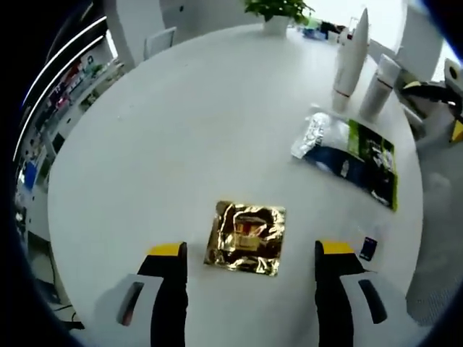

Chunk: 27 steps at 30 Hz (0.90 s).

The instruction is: Arrange the skincare products in the storage area until every visible bottle or jar stands upright without overlapping.

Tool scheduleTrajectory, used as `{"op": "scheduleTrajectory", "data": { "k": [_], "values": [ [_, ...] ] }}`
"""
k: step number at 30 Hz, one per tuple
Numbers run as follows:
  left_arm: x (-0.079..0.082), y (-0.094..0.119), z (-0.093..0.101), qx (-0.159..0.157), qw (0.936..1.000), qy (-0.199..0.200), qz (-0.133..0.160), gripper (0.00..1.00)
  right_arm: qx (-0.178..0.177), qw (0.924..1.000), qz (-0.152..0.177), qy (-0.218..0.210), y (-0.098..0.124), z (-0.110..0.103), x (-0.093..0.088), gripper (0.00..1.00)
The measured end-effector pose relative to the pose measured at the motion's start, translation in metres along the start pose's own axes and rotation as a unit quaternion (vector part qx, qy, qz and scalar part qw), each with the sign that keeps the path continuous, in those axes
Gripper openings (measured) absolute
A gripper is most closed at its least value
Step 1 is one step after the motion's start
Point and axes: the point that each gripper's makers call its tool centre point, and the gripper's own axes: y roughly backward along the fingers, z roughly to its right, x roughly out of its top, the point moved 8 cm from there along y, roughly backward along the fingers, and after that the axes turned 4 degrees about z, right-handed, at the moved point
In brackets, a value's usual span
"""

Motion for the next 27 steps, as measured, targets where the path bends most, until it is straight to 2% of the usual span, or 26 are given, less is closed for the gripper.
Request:
{"op": "scheduleTrajectory", "data": {
  "k": [8,12,13,16,27],
  "values": [
    [0.0005,-0.0023,-0.0017,-0.026,0.9996,0.005,-0.006,0.62,0.000,1.0000,0.001,-0.004,-0.0002,0.0001,0.0000,0.91],
    [0.0014,-0.0010,-0.0036,-0.023,0.9997,0.006,-0.004,0.58,0.000,1.0000,0.002,-0.005,-0.0002,0.0000,0.0000,0.90],
    [0.0016,-0.0006,-0.0041,-0.023,0.9997,0.006,-0.004,0.56,0.001,1.0000,0.003,-0.005,-0.0002,-0.0001,0.0000,0.90],
    [0.0025,0.0020,-0.0057,-0.024,0.9997,0.004,-0.003,0.36,0.003,1.0000,0.002,-0.004,-0.0005,-0.0006,-0.0001,0.90],
    [-0.0003,0.0021,-0.0027,-0.020,0.9998,0.006,-0.006,0.35,0.006,1.0000,0.004,-0.001,-0.0005,-0.0017,0.0006,0.90]
  ]
}}
